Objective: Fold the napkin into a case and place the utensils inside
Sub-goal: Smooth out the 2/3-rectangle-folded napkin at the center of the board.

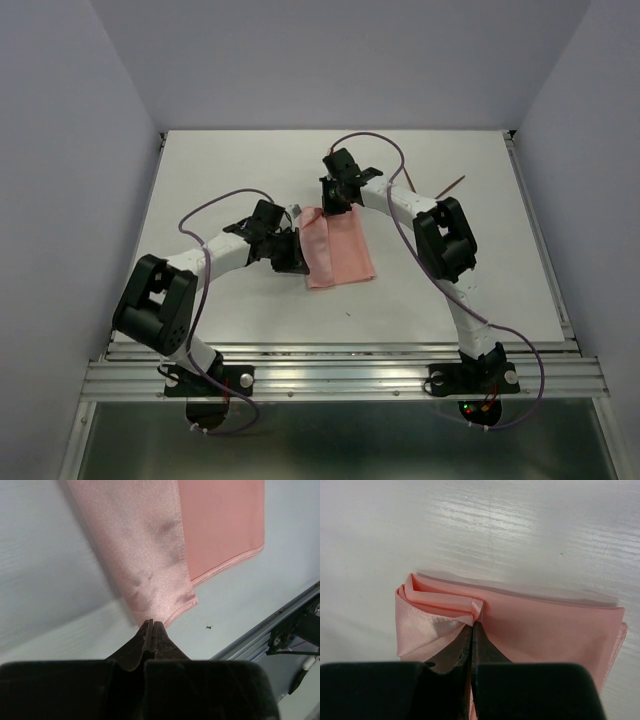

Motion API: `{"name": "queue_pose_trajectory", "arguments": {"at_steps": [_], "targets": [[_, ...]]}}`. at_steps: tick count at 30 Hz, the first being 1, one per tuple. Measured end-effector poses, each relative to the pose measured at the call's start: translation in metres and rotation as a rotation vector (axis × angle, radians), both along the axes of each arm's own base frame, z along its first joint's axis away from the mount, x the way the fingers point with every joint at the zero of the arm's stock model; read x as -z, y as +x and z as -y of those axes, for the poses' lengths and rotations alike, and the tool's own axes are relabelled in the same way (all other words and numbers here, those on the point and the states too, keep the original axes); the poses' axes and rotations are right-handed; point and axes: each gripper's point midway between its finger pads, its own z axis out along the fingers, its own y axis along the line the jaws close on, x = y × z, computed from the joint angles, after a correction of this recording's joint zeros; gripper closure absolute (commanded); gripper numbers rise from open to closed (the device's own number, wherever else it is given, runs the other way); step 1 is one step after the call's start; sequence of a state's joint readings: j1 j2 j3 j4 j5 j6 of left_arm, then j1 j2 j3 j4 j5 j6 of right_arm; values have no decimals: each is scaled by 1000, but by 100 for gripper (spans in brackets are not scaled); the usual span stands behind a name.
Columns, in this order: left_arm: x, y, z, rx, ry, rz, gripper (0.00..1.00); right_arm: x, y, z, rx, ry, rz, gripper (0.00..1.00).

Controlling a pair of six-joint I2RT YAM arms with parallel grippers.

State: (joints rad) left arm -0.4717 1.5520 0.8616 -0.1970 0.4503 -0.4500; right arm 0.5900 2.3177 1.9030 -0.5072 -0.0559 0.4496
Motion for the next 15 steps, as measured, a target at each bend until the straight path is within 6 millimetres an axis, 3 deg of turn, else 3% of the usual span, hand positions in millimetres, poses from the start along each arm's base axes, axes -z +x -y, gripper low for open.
{"name": "queue_pose_trajectory", "arguments": {"at_steps": [5, 15], "targets": [[-13, 11, -2, -61, -16, 73, 100, 0, -1, -1, -5, 6, -3, 99], [-9, 47, -17, -283, 5, 210, 100, 3, -2, -2, -10, 11, -7, 99]]}}
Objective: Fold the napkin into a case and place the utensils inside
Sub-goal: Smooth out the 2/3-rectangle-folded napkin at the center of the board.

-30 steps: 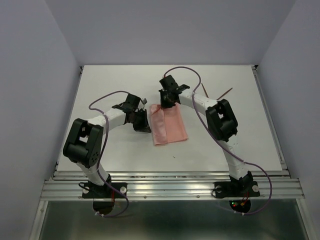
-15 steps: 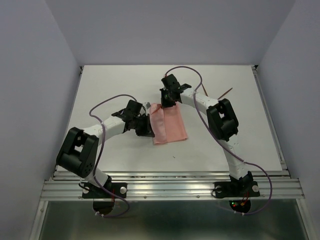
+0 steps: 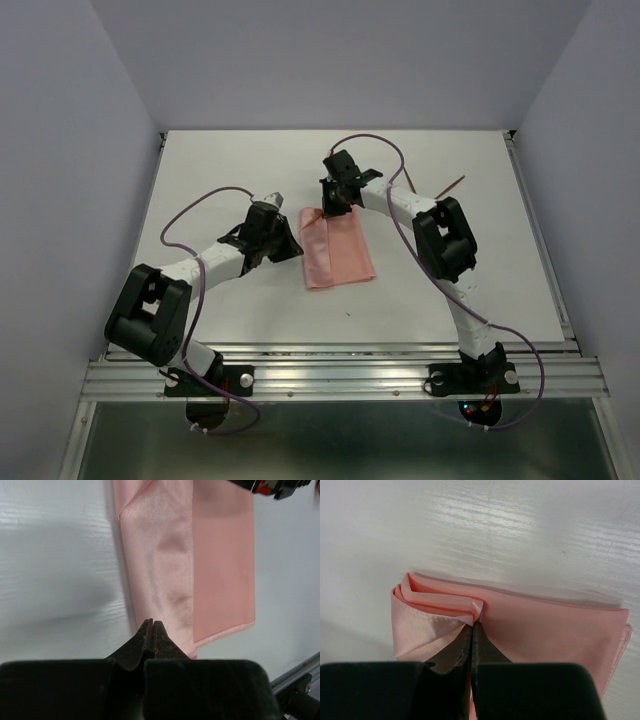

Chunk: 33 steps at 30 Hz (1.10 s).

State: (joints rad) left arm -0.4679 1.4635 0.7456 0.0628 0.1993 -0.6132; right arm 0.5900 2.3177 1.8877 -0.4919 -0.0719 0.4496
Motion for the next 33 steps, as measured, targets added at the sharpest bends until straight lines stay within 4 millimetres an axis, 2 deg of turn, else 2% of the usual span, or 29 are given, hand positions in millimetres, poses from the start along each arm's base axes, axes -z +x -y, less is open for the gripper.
{"name": "queue_pose_trajectory", "arguments": {"at_steps": [5, 8, 10, 14, 19, 26, 33], "targets": [[-11, 21, 2, -67, -97, 77, 100, 2, 0, 1, 1, 1, -4, 99], [-16, 33, -4, -108, -172, 96, 100, 3, 0, 2, 1, 5, -7, 99], [-17, 47, -11, -146, -231, 104, 100, 4, 0, 2, 2, 7, -10, 99], [-10, 61, -19, -185, -318, 99, 100, 5, 0, 2, 2, 11, -10, 99], [2, 64, -11, -163, -415, 68, 100, 4, 0, 2, 1, 13, -7, 99], [3, 60, 2, -110, -514, 82, 100, 4, 0, 1, -3, 17, -9, 99], [22, 58, 8, -100, -563, 49, 100, 4, -1, 0, -8, 23, -13, 99]]}}
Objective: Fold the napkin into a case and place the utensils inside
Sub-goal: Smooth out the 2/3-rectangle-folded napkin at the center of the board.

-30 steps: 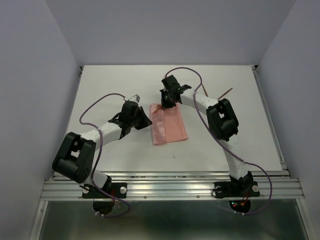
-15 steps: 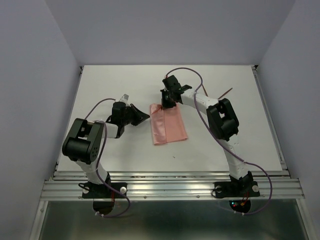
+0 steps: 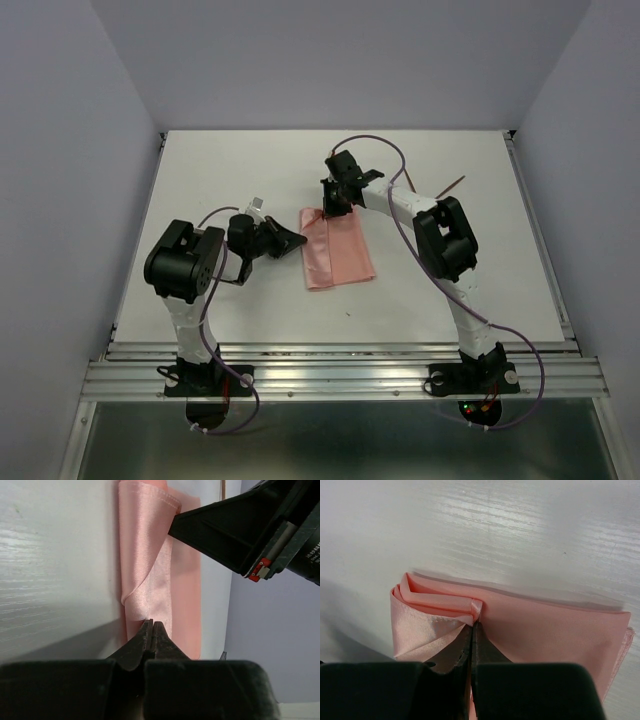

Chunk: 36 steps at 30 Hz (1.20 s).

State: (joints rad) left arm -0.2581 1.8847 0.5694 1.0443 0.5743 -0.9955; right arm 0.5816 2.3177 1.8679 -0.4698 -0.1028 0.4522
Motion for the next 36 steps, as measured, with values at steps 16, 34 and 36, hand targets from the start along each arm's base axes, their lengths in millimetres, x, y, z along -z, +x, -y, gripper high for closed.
{"name": "queue_pose_trajectory", "arguments": {"at_steps": [16, 34, 36], "targets": [[14, -31, 24, 64, -65, -50, 100, -1, -1, -2, -4, 9, -5, 99], [10, -40, 31, 94, -97, -53, 100, -2, 3, -7, -19, 22, 1, 99], [10, -40, 31, 94, -97, -53, 100, -3, 4, -8, -19, 23, 4, 98]]}}
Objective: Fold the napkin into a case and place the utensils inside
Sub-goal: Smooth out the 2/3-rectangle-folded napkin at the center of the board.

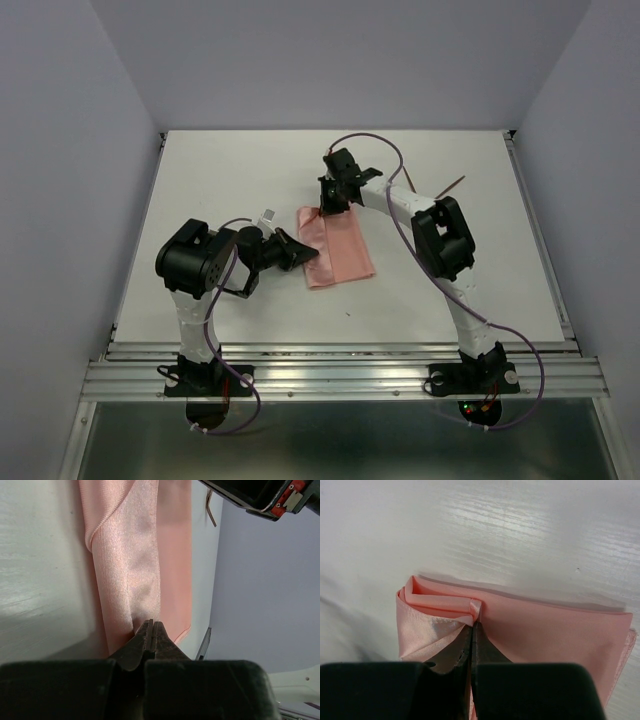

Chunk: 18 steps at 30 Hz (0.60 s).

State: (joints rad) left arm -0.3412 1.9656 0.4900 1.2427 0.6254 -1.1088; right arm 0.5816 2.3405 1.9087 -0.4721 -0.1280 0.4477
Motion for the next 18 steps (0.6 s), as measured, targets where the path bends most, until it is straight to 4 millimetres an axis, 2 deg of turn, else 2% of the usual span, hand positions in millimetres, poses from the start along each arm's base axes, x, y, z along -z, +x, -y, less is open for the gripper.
{"name": "queue_pose_trajectory", "arguments": {"at_steps": [13, 18], "targets": [[4, -2, 0, 3, 6, -19, 100, -1, 10, -3, 2, -5, 26, 99], [4, -2, 0, 3, 7, -19, 100, -6, 15, -3, 8, -9, 48, 93]]}}
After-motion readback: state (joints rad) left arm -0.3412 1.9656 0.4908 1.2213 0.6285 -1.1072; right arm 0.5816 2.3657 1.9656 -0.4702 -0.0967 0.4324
